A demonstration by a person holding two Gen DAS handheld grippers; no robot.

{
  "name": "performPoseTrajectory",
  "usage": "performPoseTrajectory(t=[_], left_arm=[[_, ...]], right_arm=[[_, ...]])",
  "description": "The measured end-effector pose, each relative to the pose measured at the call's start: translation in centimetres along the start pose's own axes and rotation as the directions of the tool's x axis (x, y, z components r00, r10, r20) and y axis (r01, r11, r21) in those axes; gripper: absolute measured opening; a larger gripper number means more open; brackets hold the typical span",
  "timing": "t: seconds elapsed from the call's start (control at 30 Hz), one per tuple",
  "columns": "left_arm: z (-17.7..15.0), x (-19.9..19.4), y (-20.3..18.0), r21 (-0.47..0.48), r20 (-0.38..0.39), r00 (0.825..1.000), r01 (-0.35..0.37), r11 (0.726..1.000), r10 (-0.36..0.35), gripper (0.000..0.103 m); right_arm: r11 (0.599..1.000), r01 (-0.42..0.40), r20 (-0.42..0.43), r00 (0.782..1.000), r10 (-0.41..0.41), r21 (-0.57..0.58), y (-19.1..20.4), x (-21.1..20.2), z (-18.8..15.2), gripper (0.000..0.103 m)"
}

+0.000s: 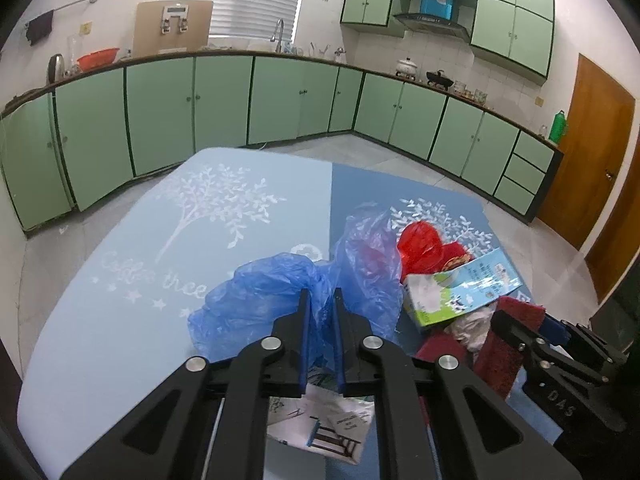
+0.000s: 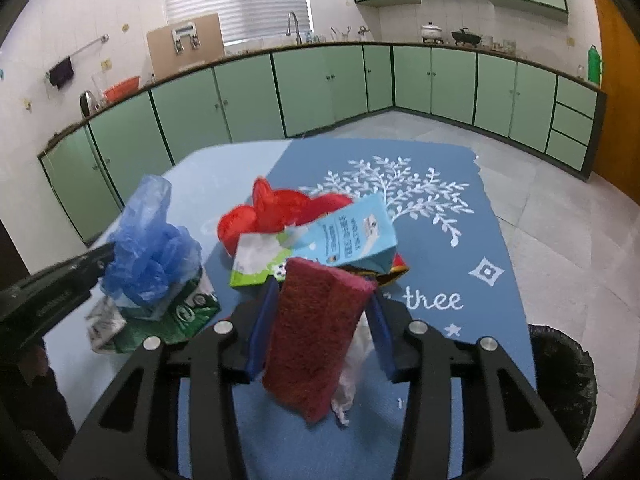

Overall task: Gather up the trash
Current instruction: 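Grasp the red scrub pad with the right tool while the left tool lifts the blue bag, then carry bag and scrub pad over the bin and open both tools to drop them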

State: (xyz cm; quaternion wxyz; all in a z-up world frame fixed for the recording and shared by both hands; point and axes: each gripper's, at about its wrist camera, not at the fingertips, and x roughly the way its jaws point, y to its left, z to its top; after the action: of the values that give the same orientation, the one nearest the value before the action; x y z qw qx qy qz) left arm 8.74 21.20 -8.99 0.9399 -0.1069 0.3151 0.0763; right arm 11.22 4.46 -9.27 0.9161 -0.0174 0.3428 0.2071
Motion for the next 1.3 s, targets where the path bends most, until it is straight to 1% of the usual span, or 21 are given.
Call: performPoseTrajectory(t=[0.17,0.3,0.57,0.73,0.93,1.0,1.13,1.2,1.3], left_arm=[[0.7,-1.2,-1.2,0.016,0.040,0.999,0.029,0.999,-0.030,0.009],[1.2,-2.1,-2.5,0.041,0.070,0.996,0.056,0.998,-0.059,0.009],[1.6,-3.2,-6.3,0.093,0.081,0.987,0.131,0.987,-0.139,0.009],[1.4,-3.8,-9.8,0.150,0.076,0.976,0.192,0.970,-0.205,0.009],[1.1,-4.0,-14.6,0.212,0.049,0.956,0.274,0.938,-0.290,0.009],[0.6,-4.0,-16.3,0.235,0.035,0.946,0.305,0.923,-0.322,0.009],[-0.3,-4.0,-19.6,0.276,0.005,0.924,0.366,0.889,-0.382,0.009],[-1.0,-4.0,-21.3,0.297,-0.014,0.909,0.402,0.866,-0.417,0.009],[-1.7,-3.7,-23.4,0.311,-0.039,0.891,0.441,0.842,-0.452,0.009]], right_arm=[[0.999,-0.025,0.049,0.999,0.024,0.020,-0.9,-2.5,0.8,0.042],[0.999,-0.019,0.087,0.996,0.016,0.036,-2.1,-4.7,1.4,0.042],[0.997,0.040,0.125,0.991,-0.048,0.068,-5.2,-7.8,1.8,0.042],[0.991,0.088,0.145,0.984,-0.102,0.103,-7.9,-9.7,1.4,0.042],[0.977,0.153,0.151,0.973,-0.175,0.149,-11.6,-11.9,0.2,0.042],[0.970,0.176,0.150,0.968,-0.201,0.167,-13.1,-12.7,-0.4,0.042],[0.956,0.218,0.146,0.958,-0.248,0.195,-15.6,-14.1,-1.4,0.042],[0.947,0.243,0.141,0.951,-0.275,0.212,-17.0,-14.7,-2.0,0.042],[0.929,0.282,0.132,0.939,-0.318,0.239,-19.1,-15.8,-3.1,0.042]])
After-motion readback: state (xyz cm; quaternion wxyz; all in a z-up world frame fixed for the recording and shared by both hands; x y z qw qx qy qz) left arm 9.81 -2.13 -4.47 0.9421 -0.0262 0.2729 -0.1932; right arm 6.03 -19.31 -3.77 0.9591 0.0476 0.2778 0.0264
